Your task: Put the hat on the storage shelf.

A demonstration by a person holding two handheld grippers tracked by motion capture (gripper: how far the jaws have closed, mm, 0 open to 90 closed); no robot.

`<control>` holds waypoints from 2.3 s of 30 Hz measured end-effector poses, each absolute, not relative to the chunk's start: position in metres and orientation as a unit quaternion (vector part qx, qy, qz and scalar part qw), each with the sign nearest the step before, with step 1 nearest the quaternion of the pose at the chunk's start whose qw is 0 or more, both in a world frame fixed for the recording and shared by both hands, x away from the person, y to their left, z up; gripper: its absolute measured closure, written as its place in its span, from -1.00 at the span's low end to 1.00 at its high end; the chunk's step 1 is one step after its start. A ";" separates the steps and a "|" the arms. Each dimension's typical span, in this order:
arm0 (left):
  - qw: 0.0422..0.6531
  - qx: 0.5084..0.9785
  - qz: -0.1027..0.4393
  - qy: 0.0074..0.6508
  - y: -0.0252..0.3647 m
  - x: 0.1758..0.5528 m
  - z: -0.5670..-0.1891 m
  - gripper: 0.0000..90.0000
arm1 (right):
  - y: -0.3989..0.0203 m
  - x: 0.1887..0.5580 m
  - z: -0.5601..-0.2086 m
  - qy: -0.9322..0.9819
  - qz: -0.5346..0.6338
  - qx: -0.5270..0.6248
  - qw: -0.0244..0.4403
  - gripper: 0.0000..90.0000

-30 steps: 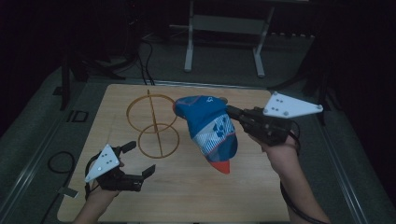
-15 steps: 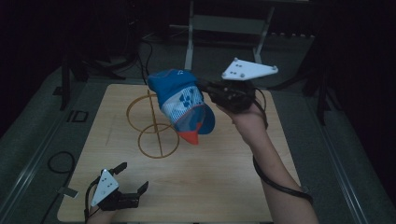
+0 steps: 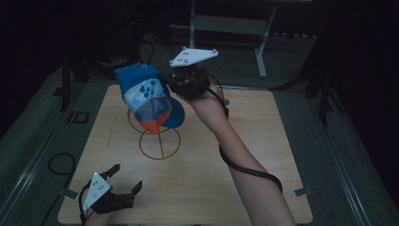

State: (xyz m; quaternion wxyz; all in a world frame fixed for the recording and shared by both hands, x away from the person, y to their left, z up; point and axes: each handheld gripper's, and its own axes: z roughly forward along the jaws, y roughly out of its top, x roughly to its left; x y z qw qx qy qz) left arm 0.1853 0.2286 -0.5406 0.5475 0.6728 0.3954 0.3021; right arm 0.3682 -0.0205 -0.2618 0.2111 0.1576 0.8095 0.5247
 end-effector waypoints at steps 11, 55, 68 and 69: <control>0.555 0.667 0.301 0.395 0.232 0.184 -0.541 -0.94 | 0.004 0.381 -0.289 0.830 0.495 0.162 0.200 1.00; 0.549 0.676 0.285 0.400 0.231 0.186 -0.547 -0.94 | -0.013 0.409 -0.354 0.845 0.474 0.215 0.122 0.65; 0.551 0.676 0.281 0.400 0.230 0.187 -0.548 -0.94 | -0.022 0.407 -0.355 0.842 0.478 0.219 0.120 0.45; 0.552 0.676 0.280 0.401 0.230 0.187 -0.548 -0.94 | -0.024 0.406 -0.355 0.841 0.481 0.217 0.120 0.43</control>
